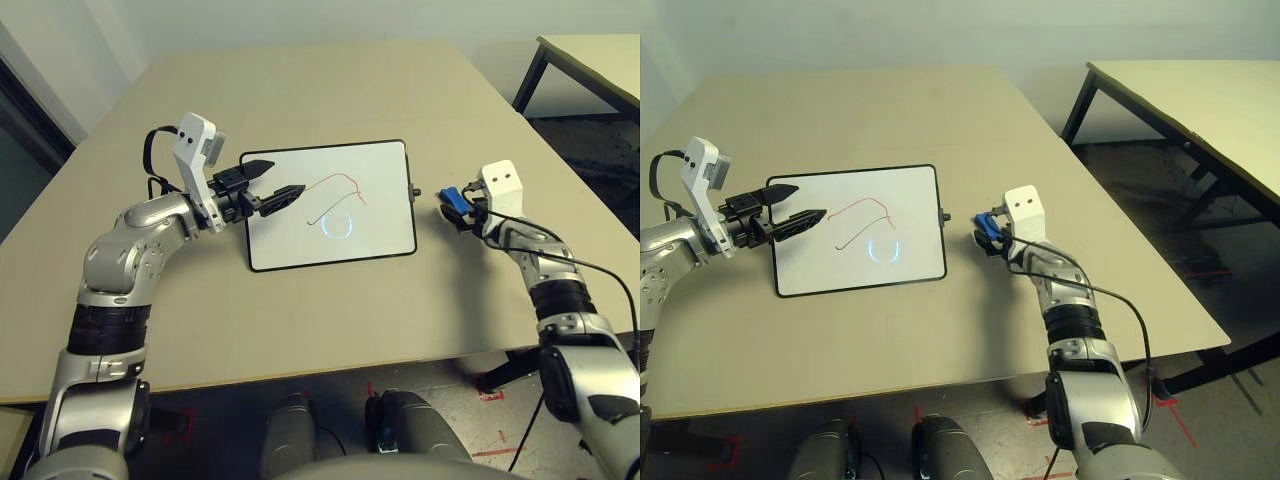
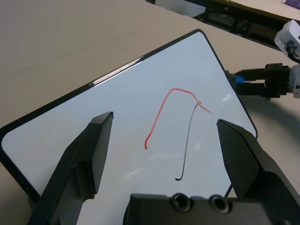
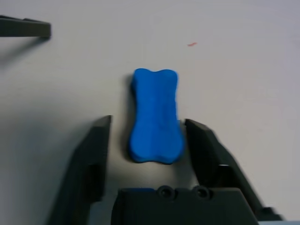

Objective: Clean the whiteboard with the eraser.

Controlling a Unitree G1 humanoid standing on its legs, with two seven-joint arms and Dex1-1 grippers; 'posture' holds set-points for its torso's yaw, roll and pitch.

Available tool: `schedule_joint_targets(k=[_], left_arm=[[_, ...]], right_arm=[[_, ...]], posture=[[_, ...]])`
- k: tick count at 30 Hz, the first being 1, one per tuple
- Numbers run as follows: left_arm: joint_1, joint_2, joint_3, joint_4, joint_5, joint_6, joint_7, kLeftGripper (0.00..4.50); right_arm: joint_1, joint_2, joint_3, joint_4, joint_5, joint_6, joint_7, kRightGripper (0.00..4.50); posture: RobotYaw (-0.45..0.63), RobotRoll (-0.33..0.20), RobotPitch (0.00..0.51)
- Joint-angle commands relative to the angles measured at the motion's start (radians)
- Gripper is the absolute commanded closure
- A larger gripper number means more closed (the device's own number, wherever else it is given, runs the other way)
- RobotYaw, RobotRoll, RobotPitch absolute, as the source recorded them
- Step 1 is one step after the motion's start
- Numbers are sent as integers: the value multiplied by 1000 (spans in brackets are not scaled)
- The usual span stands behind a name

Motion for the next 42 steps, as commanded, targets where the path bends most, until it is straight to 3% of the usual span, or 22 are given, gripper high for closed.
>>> schedule_joint_targets(k=[1,4,7,14,21,27,34,42], left_arm=[[-5,-3,-14,20,15,0,-13,0],[-10,-5,-18,35,21,-7,-26,0],[-13,-5,-19,48,27,-15,-34,0],[-15,-4,-41,57,40,-19,-62,0],[-48,-6,-79,98,74,-36,-109,0],[-76,-9,-123,129,109,-52,-147,0],[-91,-32,-153,122,125,-43,-164,0],[-79,-38,-143,96,125,-26,-154,0]], right_arm=[[5,2,12,-13,-12,36,-7,2480],[11,-1,4,-19,-14,46,-24,3383],[7,-8,-11,-23,-11,47,-46,3773],[-49,-64,3,-150,7,105,7,3810],[-120,-153,152,-512,70,399,256,3811],[-106,-159,317,-731,105,583,358,3811],[-83,-135,466,-732,61,585,371,3847],[-149,-84,507,-562,-9,496,344,3858]], posture=[[-17,0,59],[-21,0,60],[-26,0,59],[-40,0,55],[-67,0,52],[-71,0,52],[-56,0,60],[-41,0,64]])
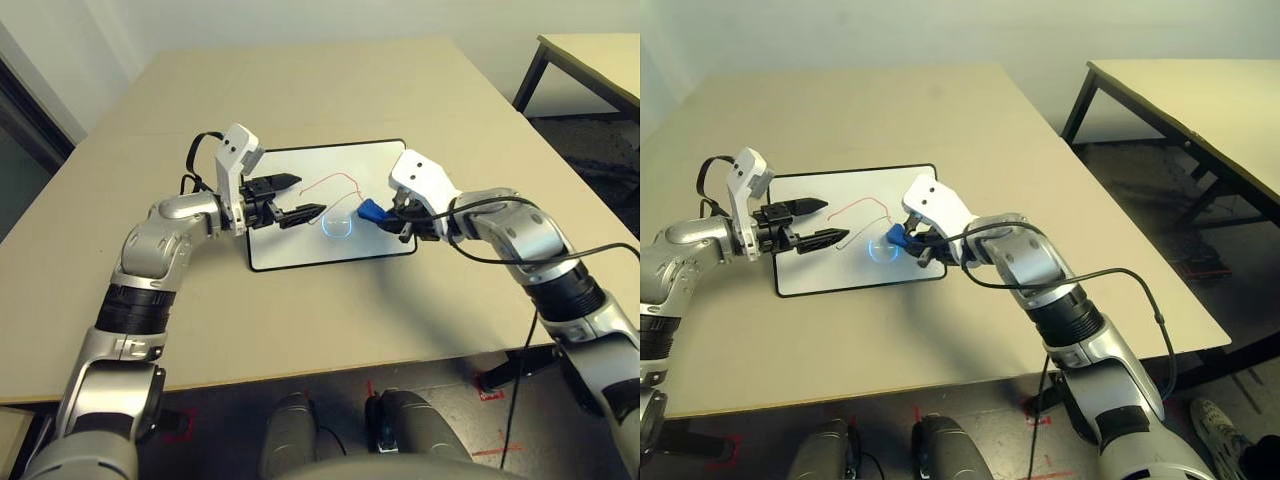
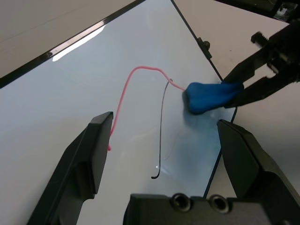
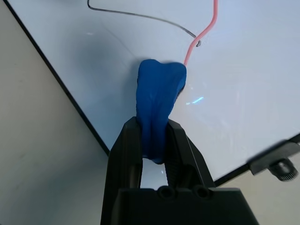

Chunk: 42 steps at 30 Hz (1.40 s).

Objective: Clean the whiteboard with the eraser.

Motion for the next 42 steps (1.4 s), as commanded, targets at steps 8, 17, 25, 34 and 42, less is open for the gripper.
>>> schedule_joint_targets(k=[8,17,25,34,42], left_arm=[[20,-5,2,-50,0,33,23,0],[29,-5,11,-68,-4,48,35,0],[15,-8,9,-55,-2,45,34,0],[17,-10,12,-59,-4,47,38,0],[19,-9,15,-60,-5,45,41,0]], right_arm=[[-137,58,2,231,-112,-120,-38,3865],[11,-1,110,-110,-84,117,51,3898],[-120,59,53,137,-139,-13,-26,3900],[-88,50,95,54,-133,44,16,3901],[-51,25,127,-73,-121,137,42,3901]], posture=[[-35,0,62],[-31,0,64],[-35,0,62],[-30,0,62],[-27,0,60]])
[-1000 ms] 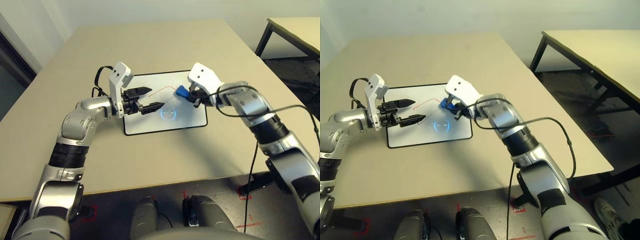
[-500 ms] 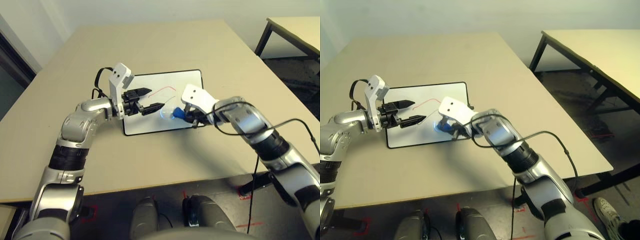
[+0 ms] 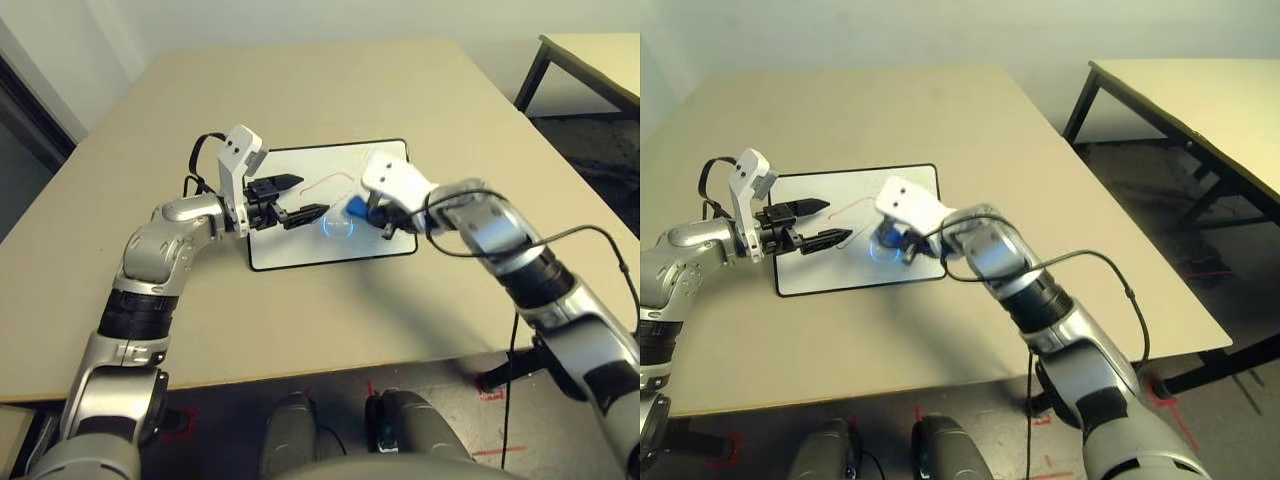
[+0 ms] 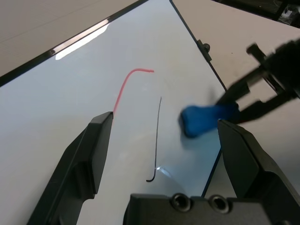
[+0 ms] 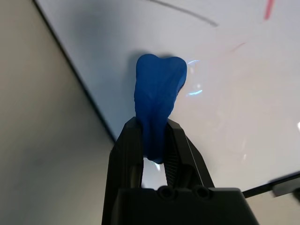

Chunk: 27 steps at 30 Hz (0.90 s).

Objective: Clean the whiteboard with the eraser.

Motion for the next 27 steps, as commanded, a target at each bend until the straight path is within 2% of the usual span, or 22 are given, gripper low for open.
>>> schedule_joint_targets(k=[1,6,9,12,15,20,22,27], left_arm=[[0,2,5,-6,-2,5,-1,0],[1,2,5,-3,-1,1,-3,0],[4,4,7,-7,-1,3,-2,0],[8,8,10,-12,-3,5,-1,0],[12,10,13,-16,-4,7,1,0],[12,9,14,-15,-3,8,1,0],[10,7,13,-13,-2,8,0,0],[6,5,10,-9,0,7,-1,0]], right_arm=[[-43,8,-1,74,-13,-34,-14,3901],[-168,66,-66,347,-54,-199,-94,3901],[-203,81,-74,447,-71,-259,-105,3901],[-166,67,-47,388,-72,-223,-67,3901],[-75,17,13,189,-56,-110,-3,3901],[-4,-15,49,17,-45,-9,23,3901],[-21,-4,42,37,-51,-13,16,3901],[-139,58,-16,224,-77,-103,-46,3901]], posture=[[-27,0,58],[-19,0,57],[-13,0,56],[-10,0,57],[-11,0,59],[-16,0,62],[-19,0,63],[-19,0,65]])
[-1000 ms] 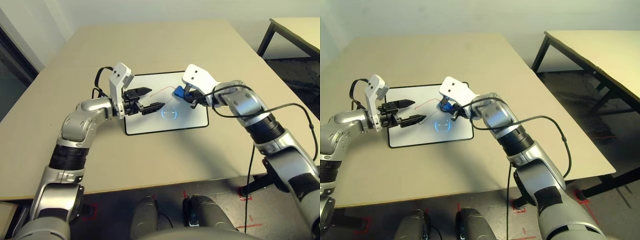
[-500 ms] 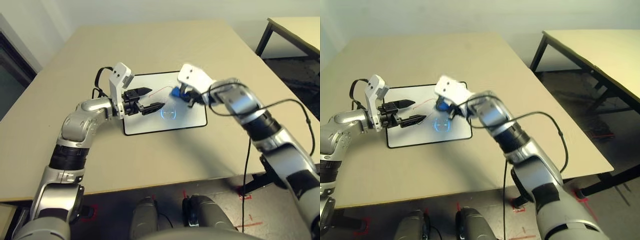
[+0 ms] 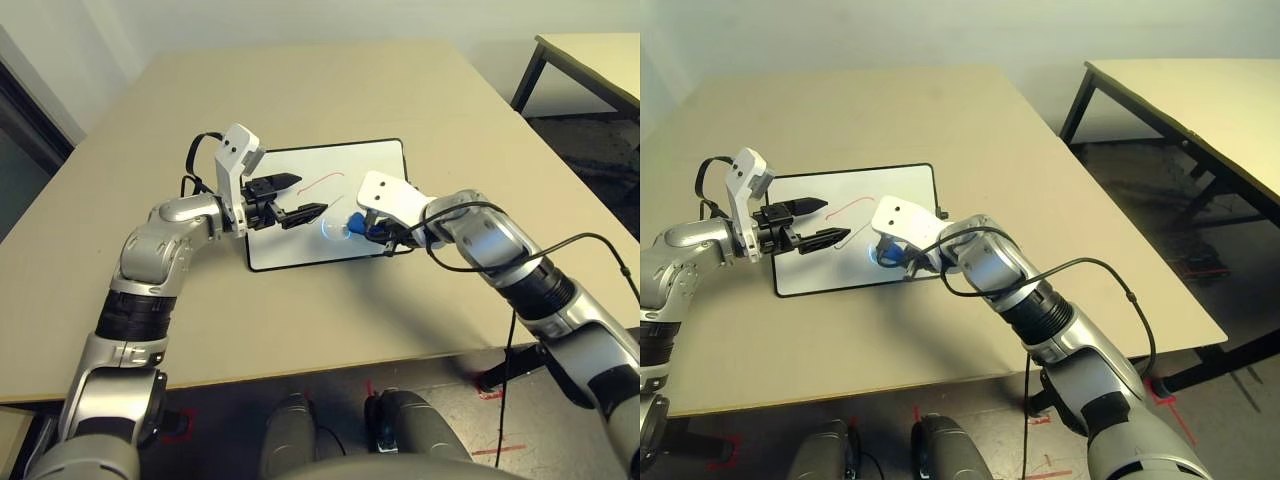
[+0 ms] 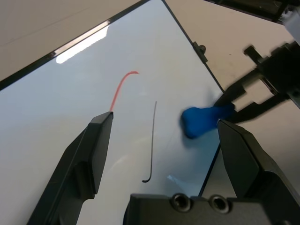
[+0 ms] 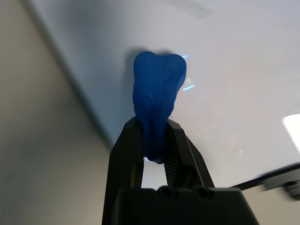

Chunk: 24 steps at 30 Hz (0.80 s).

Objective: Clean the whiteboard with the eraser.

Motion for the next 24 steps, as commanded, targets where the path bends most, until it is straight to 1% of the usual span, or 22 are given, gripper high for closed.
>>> schedule_joint_targets(k=[1,3,5,6,9,11,13,15,18,24], left_arm=[[2,2,1,-3,0,6,-1,0],[5,2,2,-6,-1,7,0,0],[7,3,3,-6,0,7,0,0],[8,5,6,-6,0,7,2,0],[7,13,17,-11,-4,20,8,0],[2,23,19,-13,-3,27,5,0],[-5,30,21,-11,-2,27,2,0],[-11,33,23,-7,-2,27,2,0],[-14,32,23,-1,1,23,3,0],[-1,23,24,-8,0,21,10,0]], right_arm=[[-76,27,-52,136,-26,-73,-56,3902],[-117,44,-63,207,-31,-112,-68,3902],[-133,50,-58,235,-35,-128,-62,3902],[-128,44,-38,214,-37,-116,-42,3902],[-81,-3,55,46,-26,-23,44,3902],[-58,-38,98,-50,-27,23,72,3902],[-54,-62,125,-99,-33,43,88,3902],[-67,-73,137,-107,-37,50,96,3902],[-126,-52,127,-26,-50,21,83,3902],[-255,33,76,241,-88,-101,16,3906]], posture=[[-18,0,65],[-15,0,65],[-14,0,66],[-10,0,67],[-9,0,69],[-11,0,69],[-11,0,69],[-12,0,69],[-16,0,67],[-10,0,67]])
